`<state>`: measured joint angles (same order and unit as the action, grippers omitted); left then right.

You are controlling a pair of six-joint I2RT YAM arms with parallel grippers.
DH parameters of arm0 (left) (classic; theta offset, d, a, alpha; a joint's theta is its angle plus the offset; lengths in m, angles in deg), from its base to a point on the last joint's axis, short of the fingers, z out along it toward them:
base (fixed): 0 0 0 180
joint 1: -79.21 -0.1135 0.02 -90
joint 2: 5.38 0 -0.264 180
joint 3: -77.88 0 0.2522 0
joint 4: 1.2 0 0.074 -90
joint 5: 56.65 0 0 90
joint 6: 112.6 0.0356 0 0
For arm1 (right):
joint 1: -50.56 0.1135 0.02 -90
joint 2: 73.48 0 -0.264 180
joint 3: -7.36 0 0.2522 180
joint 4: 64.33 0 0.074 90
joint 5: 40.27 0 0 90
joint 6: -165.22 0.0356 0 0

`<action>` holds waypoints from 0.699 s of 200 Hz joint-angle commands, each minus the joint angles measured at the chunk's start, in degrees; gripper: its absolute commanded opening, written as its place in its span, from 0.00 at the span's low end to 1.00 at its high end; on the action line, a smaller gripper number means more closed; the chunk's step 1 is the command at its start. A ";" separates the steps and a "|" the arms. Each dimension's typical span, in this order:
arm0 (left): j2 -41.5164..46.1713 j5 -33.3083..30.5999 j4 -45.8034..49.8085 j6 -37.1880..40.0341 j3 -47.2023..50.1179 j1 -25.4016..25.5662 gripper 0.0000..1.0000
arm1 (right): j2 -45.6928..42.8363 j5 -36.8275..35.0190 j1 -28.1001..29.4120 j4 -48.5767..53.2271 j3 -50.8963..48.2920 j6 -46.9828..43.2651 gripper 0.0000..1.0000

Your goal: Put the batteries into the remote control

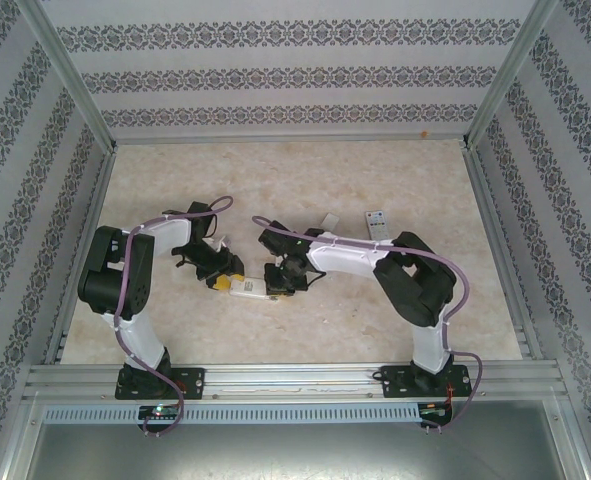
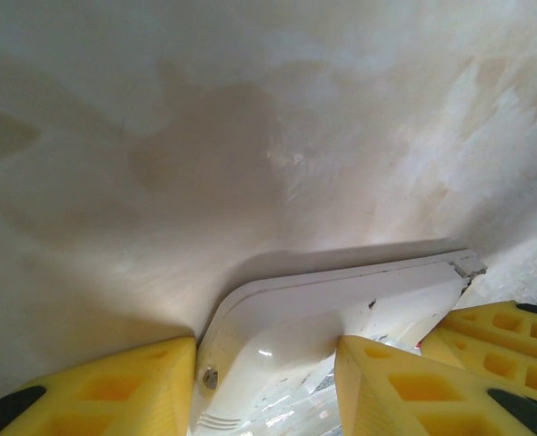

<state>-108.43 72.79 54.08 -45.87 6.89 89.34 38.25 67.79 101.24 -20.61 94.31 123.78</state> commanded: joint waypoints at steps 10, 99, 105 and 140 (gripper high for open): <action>-3.44 4.62 -5.27 -1.75 3.01 4.42 0.45 | 6.42 -1.53 3.98 -13.51 2.84 -5.78 0.13; -4.34 4.92 -12.56 -6.93 4.57 6.30 0.42 | 14.27 -3.41 6.10 -19.88 11.45 -2.09 0.12; -4.41 4.94 -13.33 -7.49 4.91 6.39 0.42 | 14.63 -3.39 6.19 -20.98 11.60 -1.03 0.12; -4.52 6.07 -17.27 -10.20 6.73 6.70 0.41 | 13.99 -4.82 6.19 -26.78 9.73 2.84 0.12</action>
<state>-107.36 72.36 50.35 -52.18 9.45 89.75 44.67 61.17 104.21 -9.14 105.07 123.32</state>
